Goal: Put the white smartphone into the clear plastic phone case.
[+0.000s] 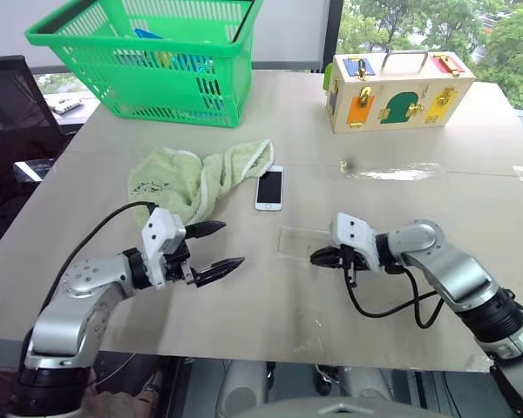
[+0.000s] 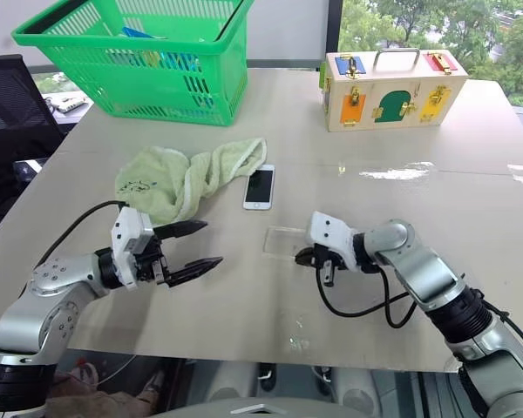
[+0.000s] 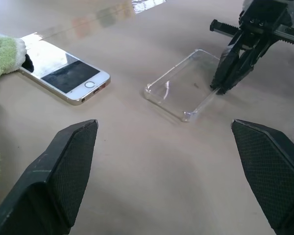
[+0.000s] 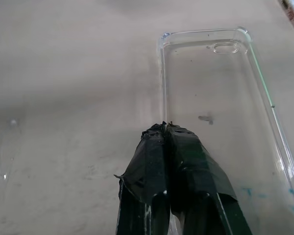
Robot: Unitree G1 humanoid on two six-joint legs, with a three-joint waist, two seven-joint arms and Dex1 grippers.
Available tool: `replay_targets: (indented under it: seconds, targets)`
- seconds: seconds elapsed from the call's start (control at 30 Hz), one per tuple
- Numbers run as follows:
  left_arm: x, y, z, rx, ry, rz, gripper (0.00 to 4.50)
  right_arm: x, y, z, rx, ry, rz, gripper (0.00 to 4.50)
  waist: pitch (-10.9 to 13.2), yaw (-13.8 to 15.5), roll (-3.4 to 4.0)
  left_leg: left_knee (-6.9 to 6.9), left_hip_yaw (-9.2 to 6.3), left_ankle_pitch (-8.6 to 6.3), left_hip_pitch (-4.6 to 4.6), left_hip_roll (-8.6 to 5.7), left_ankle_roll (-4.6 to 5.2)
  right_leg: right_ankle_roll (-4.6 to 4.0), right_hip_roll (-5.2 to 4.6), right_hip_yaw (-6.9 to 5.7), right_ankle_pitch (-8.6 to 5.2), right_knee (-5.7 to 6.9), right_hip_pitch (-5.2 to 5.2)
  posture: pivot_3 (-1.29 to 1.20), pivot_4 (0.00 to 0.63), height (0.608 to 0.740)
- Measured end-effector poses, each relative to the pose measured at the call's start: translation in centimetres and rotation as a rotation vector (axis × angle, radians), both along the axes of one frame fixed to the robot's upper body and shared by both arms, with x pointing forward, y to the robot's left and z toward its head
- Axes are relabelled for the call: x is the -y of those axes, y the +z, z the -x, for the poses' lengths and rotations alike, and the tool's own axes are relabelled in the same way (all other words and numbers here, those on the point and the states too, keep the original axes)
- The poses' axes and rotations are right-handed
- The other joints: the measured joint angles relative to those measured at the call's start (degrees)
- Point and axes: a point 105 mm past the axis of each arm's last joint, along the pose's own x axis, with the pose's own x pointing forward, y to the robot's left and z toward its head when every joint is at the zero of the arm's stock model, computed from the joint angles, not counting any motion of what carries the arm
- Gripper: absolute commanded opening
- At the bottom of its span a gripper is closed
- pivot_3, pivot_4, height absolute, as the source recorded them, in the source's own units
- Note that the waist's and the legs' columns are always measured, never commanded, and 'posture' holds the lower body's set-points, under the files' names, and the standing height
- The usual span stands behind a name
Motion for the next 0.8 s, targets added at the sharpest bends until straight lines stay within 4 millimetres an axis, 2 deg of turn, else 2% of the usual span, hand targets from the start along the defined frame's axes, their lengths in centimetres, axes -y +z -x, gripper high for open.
replay_targets:
  seconds: [0.1,0.17,0.2,0.23,0.27,0.33,0.37,0.6,0.7,0.8]
  targets:
    - [0.0,-0.1,0.1,-0.002,0.005,0.003,4.50,-0.1,0.0,-0.1,-0.014,-0.002,-0.018,1.02,0.0,0.0,0.00,0.00,-0.03,-0.01,0.00,0.00,-0.03,0.00,0.00,-0.02,0.00,0.01,0.00,0.00,0.150,0.740]
    - [0.0,-0.1,0.0,-0.001,0.013,0.003,4.50,-0.2,0.3,0.0,-0.022,0.001,-0.033,1.93,0.0,0.0,0.00,0.00,-0.03,-0.01,0.00,0.00,-0.02,0.00,0.00,-0.01,0.00,0.01,0.00,0.00,0.150,0.740]
    - [0.0,-0.1,0.0,-0.001,0.014,0.003,4.50,-0.1,0.4,0.0,-0.024,-0.002,-0.036,2.54,0.0,0.0,0.00,0.00,-0.02,-0.01,0.00,0.00,-0.01,0.00,0.00,-0.01,0.00,0.00,0.00,0.00,0.150,0.740]
    - [0.0,-0.1,0.0,0.000,0.015,0.003,4.50,-0.1,0.5,0.0,-0.029,-0.006,-0.041,2.90,0.0,0.0,0.00,0.00,-0.01,0.00,0.00,0.00,0.00,0.00,0.00,-0.01,0.00,-0.01,0.00,0.00,0.150,0.740]
    - [-0.1,-0.1,0.0,0.000,0.018,0.003,4.50,0.0,0.8,0.0,-0.034,-0.012,-0.049,3.08,0.0,0.0,0.01,0.00,-0.01,0.00,0.00,0.00,0.00,0.00,-0.01,-0.01,0.00,-0.01,0.00,0.00,0.150,0.740]
    - [-0.1,-0.1,0.0,0.000,0.024,0.004,4.50,-0.1,2.1,0.1,-0.026,-0.012,-0.073,4.17,0.0,0.0,0.02,0.00,0.01,0.00,0.00,0.00,0.00,0.00,-0.02,0.01,0.00,-0.02,0.00,0.00,0.150,0.740]
    - [-0.1,-0.1,0.0,0.000,0.025,0.006,4.50,-0.2,2.9,0.1,-0.010,-0.010,-0.086,4.47,0.0,0.0,0.02,0.00,0.01,0.00,0.00,0.00,0.00,0.00,-0.02,0.01,0.00,-0.03,0.00,0.00,0.150,0.740]
    - [0.1,-0.1,-0.3,0.006,0.043,0.028,4.50,-1.0,6.3,-0.1,0.019,-0.051,-0.190,4.47,0.0,0.0,0.02,-0.01,-0.05,-0.05,0.00,0.00,-0.08,0.00,-0.02,-0.02,0.00,0.00,0.00,0.00,0.150,0.740]
    - [0.2,0.0,-0.5,0.015,0.057,0.045,4.50,-2.4,8.0,-2.0,0.095,-0.157,-0.263,4.47,0.0,-0.2,0.02,-0.01,-0.04,-0.05,0.00,0.01,-0.08,-0.01,-0.01,-0.01,0.00,0.03,-0.02,0.00,0.150,0.740]
    - [0.4,0.4,-0.9,0.028,0.068,0.066,4.50,-4.2,9.0,-4.7,0.156,-0.343,-0.329,4.47,0.0,-0.1,0.02,-0.01,-0.03,0.02,0.00,0.01,0.02,0.01,0.01,-0.02,0.02,0.10,-0.02,0.00,0.150,0.740]
